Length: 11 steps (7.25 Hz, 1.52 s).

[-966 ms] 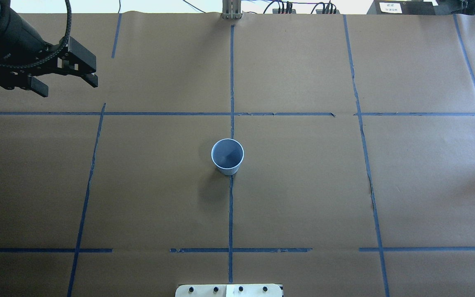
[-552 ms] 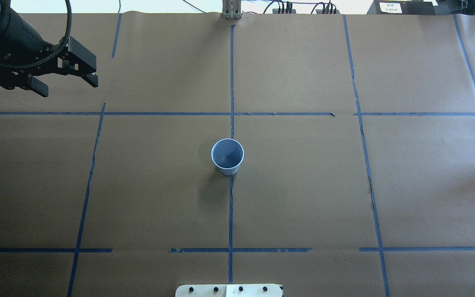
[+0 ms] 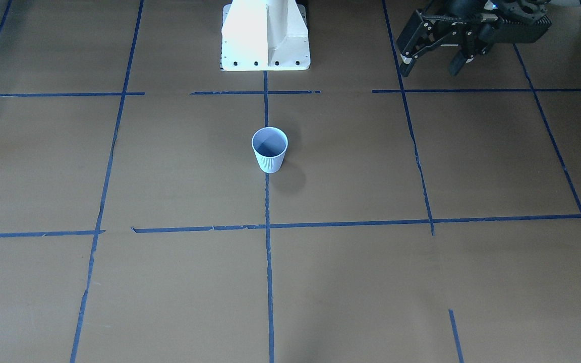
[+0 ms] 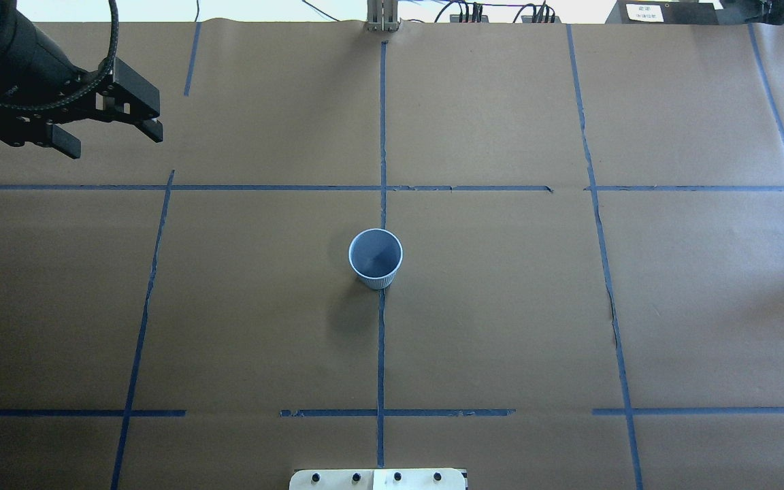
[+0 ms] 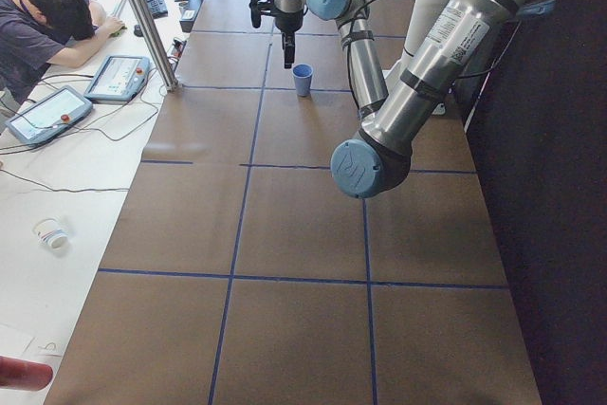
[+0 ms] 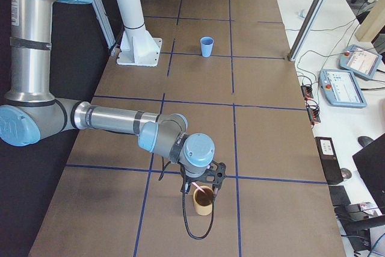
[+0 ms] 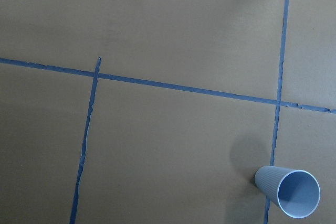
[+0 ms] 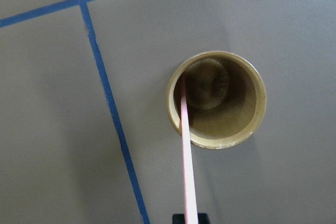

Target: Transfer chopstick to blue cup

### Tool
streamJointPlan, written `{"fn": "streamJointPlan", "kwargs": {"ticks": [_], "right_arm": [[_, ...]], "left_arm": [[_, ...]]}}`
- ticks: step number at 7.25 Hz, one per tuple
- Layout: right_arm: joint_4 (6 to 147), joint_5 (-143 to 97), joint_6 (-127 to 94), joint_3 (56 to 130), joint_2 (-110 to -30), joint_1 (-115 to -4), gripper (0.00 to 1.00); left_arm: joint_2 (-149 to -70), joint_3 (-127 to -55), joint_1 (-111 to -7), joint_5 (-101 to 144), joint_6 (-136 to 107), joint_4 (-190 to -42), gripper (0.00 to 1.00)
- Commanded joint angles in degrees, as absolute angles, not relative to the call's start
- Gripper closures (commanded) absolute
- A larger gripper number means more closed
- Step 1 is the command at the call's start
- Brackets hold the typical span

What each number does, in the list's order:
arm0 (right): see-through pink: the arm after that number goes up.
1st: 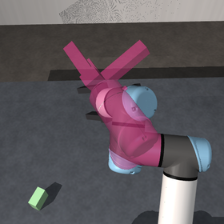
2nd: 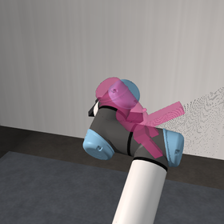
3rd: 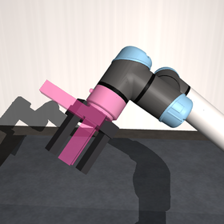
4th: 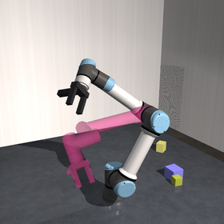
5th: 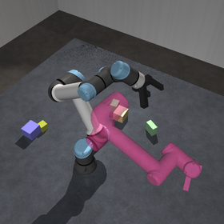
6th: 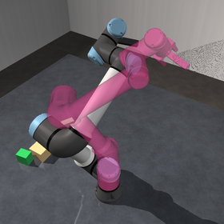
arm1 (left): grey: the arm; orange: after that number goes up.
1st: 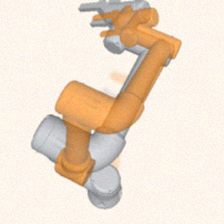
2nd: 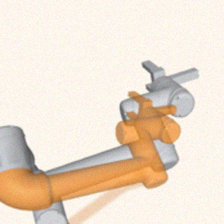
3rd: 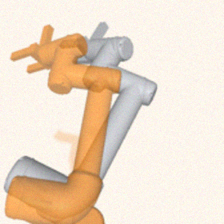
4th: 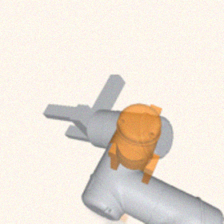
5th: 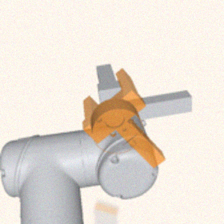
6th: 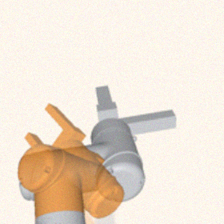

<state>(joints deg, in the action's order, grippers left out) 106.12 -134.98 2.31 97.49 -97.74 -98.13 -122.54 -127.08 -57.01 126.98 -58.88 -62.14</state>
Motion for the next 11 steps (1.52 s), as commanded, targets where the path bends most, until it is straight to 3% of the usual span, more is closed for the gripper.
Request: {"fn": "streamJointPlan", "kwargs": {"ticks": [1, 7, 9, 11], "right_arm": [[113.61, -131.6, 2.46, 105.17, -97.91, -100.27, 0.97], [117.16, -125.59, 1.94, 119.94, -96.25, -105.91, 0.98], [119.69, -135.73, -5.39, 119.89, -88.81, -99.1, 1.0], [120.85, -136.41, -24.51, 119.45, -77.85, -83.66, 1.0]], "left_arm": [[-122.43, -127.09, -57.04, 127.7, -58.97, -62.14, 0.0], [-118.94, -127.26, -58.44, 127.97, -58.01, -62.4, 0.0], [-117.43, -126.22, -61.42, 127.88, -50.56, -62.14, 0.0], [-115.06, -125.86, -64.59, 128.06, -43.89, -61.01, 0.0]]}}
